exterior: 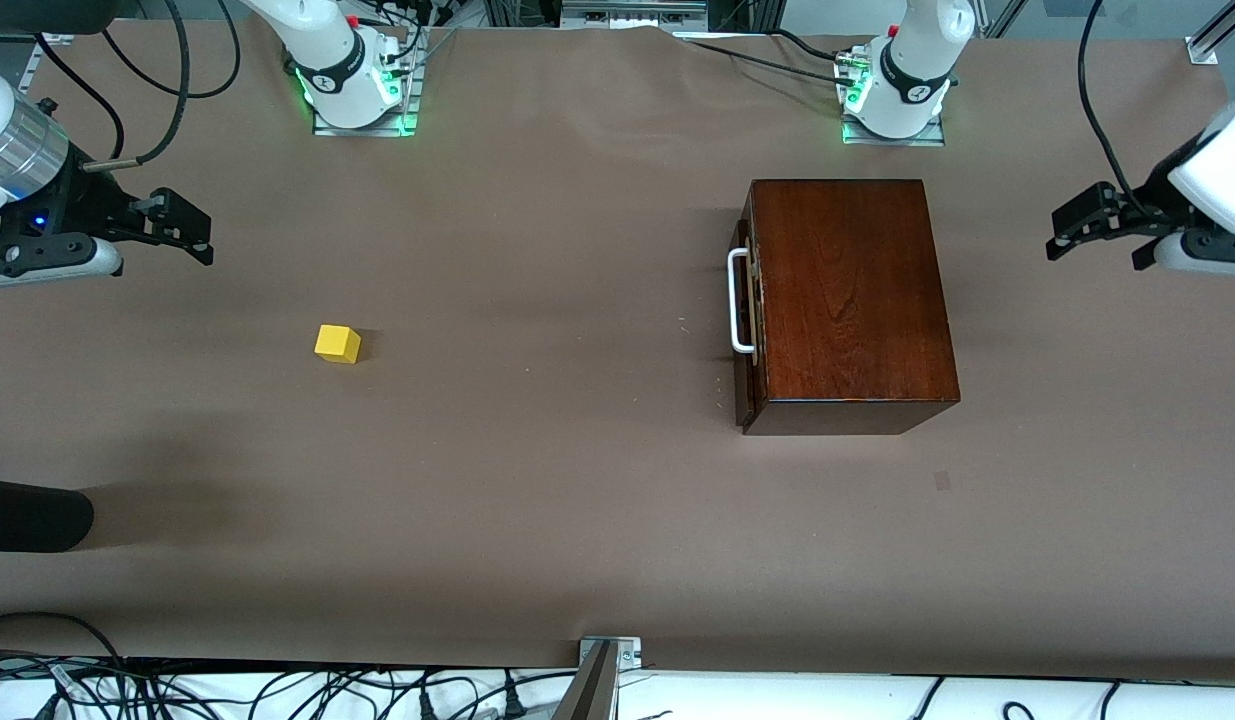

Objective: Open drawer, take yellow block, close drawer

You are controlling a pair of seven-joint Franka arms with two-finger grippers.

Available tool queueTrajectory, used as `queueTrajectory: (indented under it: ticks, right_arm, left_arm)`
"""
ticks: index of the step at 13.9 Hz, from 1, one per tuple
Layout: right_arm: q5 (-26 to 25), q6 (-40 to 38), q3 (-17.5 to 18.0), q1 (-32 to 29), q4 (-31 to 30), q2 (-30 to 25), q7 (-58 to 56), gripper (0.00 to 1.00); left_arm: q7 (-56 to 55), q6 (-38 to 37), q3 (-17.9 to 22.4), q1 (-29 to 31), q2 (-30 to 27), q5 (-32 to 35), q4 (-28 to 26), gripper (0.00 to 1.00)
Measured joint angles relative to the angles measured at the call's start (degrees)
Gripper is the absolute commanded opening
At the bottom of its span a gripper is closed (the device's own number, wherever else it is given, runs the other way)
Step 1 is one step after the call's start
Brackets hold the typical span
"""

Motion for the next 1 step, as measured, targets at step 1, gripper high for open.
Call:
queueTrajectory:
  ticks: [1]
  right_arm:
    - [0.0,-0.02,0.01,0.0,0.0,0.0,0.0,1.0]
  left_arm:
    - [-0.72,0.26,0.01,0.0,-0.89,0.0,-0.99,1.0]
